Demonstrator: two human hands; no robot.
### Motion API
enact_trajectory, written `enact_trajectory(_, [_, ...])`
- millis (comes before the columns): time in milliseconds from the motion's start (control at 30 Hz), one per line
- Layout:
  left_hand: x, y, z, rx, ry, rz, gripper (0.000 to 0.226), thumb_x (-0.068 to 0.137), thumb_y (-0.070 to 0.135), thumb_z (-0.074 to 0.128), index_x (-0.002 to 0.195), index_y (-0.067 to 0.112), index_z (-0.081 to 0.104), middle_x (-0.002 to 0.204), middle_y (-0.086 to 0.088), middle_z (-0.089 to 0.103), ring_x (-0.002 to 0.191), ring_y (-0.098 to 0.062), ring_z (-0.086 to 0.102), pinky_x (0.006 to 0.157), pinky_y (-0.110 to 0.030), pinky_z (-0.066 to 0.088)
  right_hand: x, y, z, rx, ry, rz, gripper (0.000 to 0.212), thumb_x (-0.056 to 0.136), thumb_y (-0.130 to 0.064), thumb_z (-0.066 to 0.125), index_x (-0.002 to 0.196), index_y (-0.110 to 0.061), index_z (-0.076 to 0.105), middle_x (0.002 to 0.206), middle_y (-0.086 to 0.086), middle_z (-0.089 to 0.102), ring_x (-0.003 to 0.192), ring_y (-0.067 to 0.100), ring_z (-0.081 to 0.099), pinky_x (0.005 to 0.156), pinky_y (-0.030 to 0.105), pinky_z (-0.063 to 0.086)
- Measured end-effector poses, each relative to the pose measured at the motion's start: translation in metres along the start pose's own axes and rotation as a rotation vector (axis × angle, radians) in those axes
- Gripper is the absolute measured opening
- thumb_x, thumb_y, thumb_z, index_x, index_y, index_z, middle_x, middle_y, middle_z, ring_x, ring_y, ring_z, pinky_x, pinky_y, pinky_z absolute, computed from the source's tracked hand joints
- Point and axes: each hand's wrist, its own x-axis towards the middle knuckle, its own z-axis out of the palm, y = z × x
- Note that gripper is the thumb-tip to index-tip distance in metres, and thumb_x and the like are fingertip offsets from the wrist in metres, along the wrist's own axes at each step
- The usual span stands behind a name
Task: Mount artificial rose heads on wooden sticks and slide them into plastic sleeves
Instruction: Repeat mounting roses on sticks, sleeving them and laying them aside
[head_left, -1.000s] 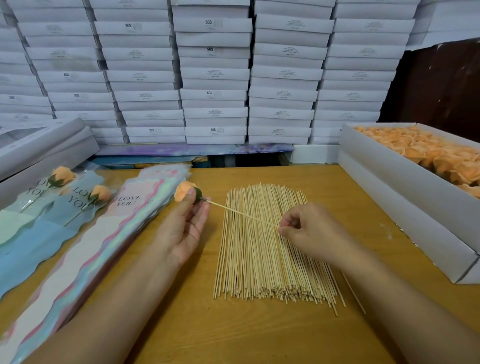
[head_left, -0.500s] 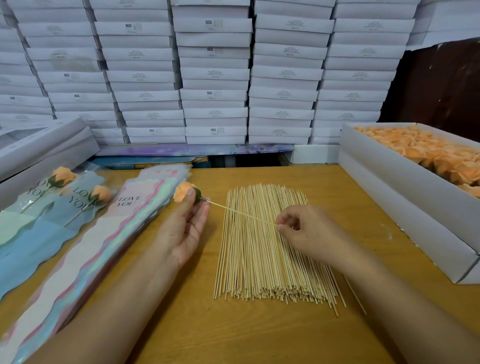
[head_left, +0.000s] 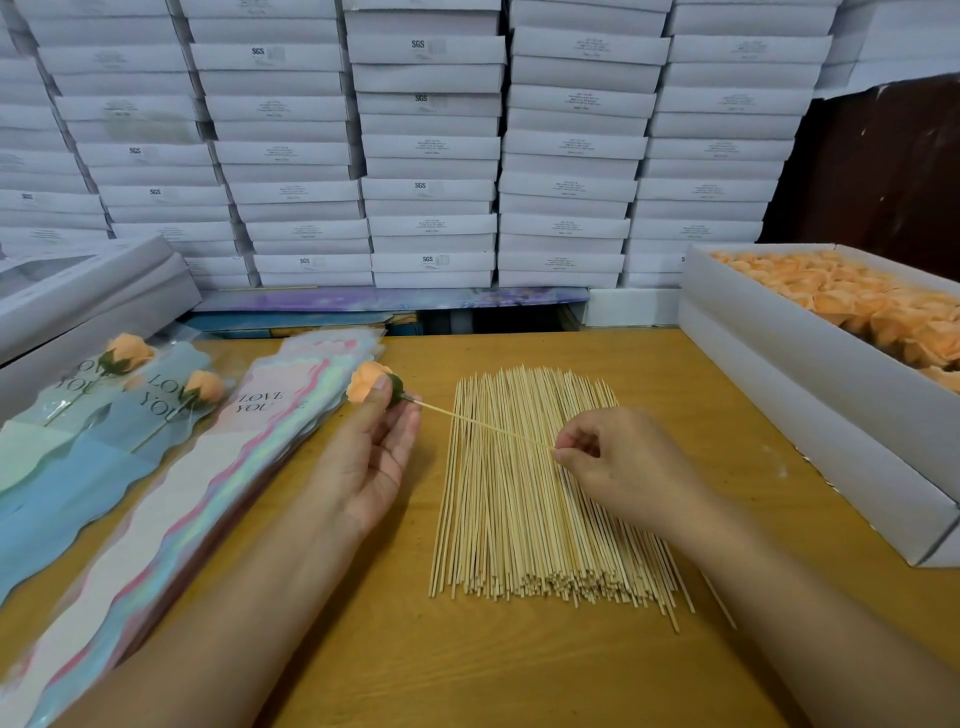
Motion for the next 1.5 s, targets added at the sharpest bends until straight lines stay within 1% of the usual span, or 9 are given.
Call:
enact_trajectory(167, [0.000, 0.000, -0.001, 0.003, -0.020, -0.003, 0.012, 0.092, 0.016, 0.067, 0.096, 0.004, 0.067, 0.078, -0.011, 0.075, 0.069, -0.013, 0.074, 0.068, -0.023, 0.062, -0.001, -0.001, -0.001, -0.019, -0.027, -0.004, 0.018, 0.095, -0.026, 0.066, 0.078, -0.034, 0.065, 0.073, -0.012, 0.067, 0.066, 0.007, 0.064, 0.058, 0.025, 0.050])
enact_trajectory(333, [0.000, 0.001, -0.002, 0.001, -0.032, 0.001, 0.013, 0.091, 0.016, 0.067, 0.097, 0.004, 0.068, 0.082, -0.012, 0.076, 0.073, -0.013, 0.075, 0.067, -0.023, 0.062, 0.000, -0.001, 0.000, -0.042, -0.031, -0.014, 0.027, 0.095, -0.026, 0.065, 0.072, -0.038, 0.058, 0.071, -0.013, 0.065, 0.064, 0.005, 0.061, 0.053, 0.018, 0.039])
enact_trajectory(500, [-0.001, 0.001, -0.003, 0.009, -0.045, 0.001, 0.016, 0.088, 0.016, 0.068, 0.098, 0.003, 0.068, 0.083, -0.013, 0.076, 0.074, -0.014, 0.075, 0.072, -0.024, 0.062, -0.001, 0.000, 0.000, -0.054, -0.056, -0.011, 0.025, 0.097, -0.028, 0.063, 0.074, -0.037, 0.059, 0.072, -0.013, 0.066, 0.064, 0.006, 0.062, 0.053, 0.020, 0.042])
enact_trajectory(800, [-0.003, 0.001, -0.001, 0.030, -0.043, 0.013, 0.013, 0.095, 0.014, 0.064, 0.090, 0.004, 0.070, 0.079, -0.011, 0.075, 0.071, -0.013, 0.075, 0.069, -0.022, 0.062, 0.001, 0.002, 0.001, -0.032, -0.067, -0.028, 0.031, 0.097, -0.026, 0.062, 0.068, -0.037, 0.057, 0.071, -0.013, 0.065, 0.065, 0.005, 0.062, 0.054, 0.022, 0.041])
enact_trajectory(900, [-0.002, 0.002, -0.002, 0.017, -0.043, 0.012, 0.017, 0.093, 0.014, 0.065, 0.084, 0.004, 0.074, 0.081, -0.013, 0.076, 0.072, -0.014, 0.075, 0.067, -0.023, 0.062, 0.001, 0.003, 0.001, 0.008, -0.080, -0.021, 0.028, 0.097, -0.027, 0.062, 0.071, -0.037, 0.059, 0.075, -0.013, 0.066, 0.068, 0.005, 0.063, 0.057, 0.020, 0.044])
enact_trajectory(1000, [-0.001, 0.005, -0.001, 0.011, -0.046, 0.018, 0.012, 0.091, 0.014, 0.067, 0.095, 0.003, 0.070, 0.081, -0.013, 0.076, 0.073, -0.014, 0.076, 0.065, -0.023, 0.062, 0.001, 0.001, -0.001, 0.067, -0.089, -0.028, 0.019, 0.095, -0.024, 0.065, 0.080, -0.036, 0.064, 0.082, -0.014, 0.066, 0.076, 0.001, 0.063, 0.065, 0.017, 0.049])
enact_trajectory(1200, [-0.006, -0.011, 0.008, 0.045, -0.084, -0.021, 0.020, 0.083, 0.015, 0.070, 0.099, 0.003, 0.068, 0.082, -0.013, 0.076, 0.071, -0.013, 0.075, 0.060, -0.021, 0.060, 0.002, -0.012, 0.005, 0.087, -0.032, -0.040, 0.012, 0.090, -0.034, 0.071, 0.102, -0.034, 0.068, 0.080, -0.014, 0.065, 0.074, 0.003, 0.064, 0.069, 0.024, 0.057])
enact_trajectory(1300, [-0.008, -0.018, 0.011, 0.061, -0.100, -0.041, 0.025, 0.077, 0.016, 0.072, 0.097, 0.003, 0.068, 0.083, -0.014, 0.076, 0.071, -0.013, 0.074, 0.059, -0.020, 0.060, 0.005, -0.020, 0.009, 0.047, 0.009, -0.029, 0.012, 0.088, -0.037, 0.074, 0.099, -0.032, 0.072, 0.078, -0.015, 0.064, 0.074, 0.003, 0.063, 0.070, 0.029, 0.057])
enact_trajectory(1500, [-0.009, -0.019, 0.011, 0.041, -0.104, -0.062, 0.026, 0.077, 0.016, 0.072, 0.098, 0.001, 0.069, 0.086, -0.015, 0.075, 0.073, -0.014, 0.074, 0.065, -0.022, 0.062, 0.008, -0.029, 0.016, -0.044, 0.066, -0.066, 0.012, 0.092, -0.034, 0.069, 0.085, -0.028, 0.075, 0.065, -0.017, 0.061, 0.062, 0.001, 0.059, 0.054, 0.017, 0.040])
